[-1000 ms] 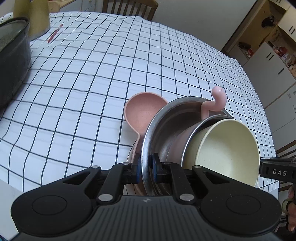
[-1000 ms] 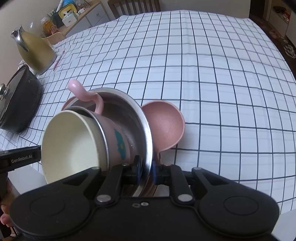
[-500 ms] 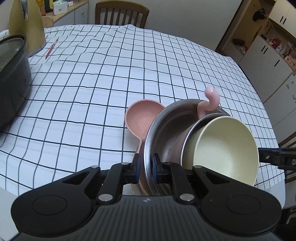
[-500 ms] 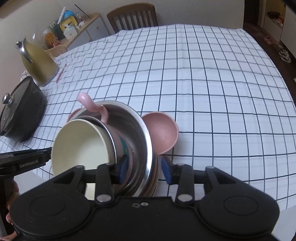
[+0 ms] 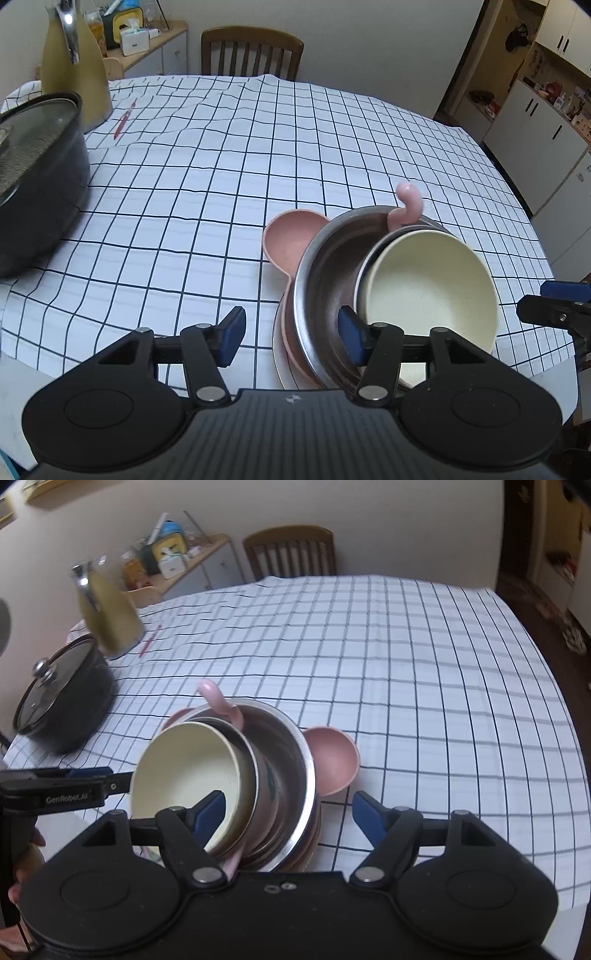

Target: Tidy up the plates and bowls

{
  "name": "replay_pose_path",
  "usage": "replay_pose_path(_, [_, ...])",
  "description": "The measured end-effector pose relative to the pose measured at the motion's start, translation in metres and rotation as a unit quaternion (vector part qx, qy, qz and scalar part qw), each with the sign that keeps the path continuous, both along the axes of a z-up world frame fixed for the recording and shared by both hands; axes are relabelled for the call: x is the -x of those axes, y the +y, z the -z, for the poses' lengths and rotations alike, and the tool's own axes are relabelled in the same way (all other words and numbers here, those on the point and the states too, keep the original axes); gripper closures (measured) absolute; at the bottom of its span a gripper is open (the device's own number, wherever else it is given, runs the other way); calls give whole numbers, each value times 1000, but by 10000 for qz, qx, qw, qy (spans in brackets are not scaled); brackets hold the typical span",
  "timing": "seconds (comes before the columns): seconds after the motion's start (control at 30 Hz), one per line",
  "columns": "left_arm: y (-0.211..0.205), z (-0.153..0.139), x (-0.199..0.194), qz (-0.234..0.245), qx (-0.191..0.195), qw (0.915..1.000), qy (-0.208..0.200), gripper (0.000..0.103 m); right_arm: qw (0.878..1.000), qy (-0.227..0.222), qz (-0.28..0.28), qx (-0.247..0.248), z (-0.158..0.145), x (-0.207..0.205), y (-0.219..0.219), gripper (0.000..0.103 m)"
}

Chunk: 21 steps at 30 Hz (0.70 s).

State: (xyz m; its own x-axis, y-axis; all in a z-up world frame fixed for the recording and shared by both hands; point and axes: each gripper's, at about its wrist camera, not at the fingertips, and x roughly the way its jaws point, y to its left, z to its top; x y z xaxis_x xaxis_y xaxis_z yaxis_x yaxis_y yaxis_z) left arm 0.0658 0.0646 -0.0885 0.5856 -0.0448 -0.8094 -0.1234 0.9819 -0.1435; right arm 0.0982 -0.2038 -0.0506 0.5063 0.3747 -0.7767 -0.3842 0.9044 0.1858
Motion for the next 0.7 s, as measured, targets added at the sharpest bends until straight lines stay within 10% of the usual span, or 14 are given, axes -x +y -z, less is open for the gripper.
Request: replay_pose_path(0.7, [-64,-66,75,62,-274,9948,-982,23,9853,-1553,-704,-97,-55,72,-21,0])
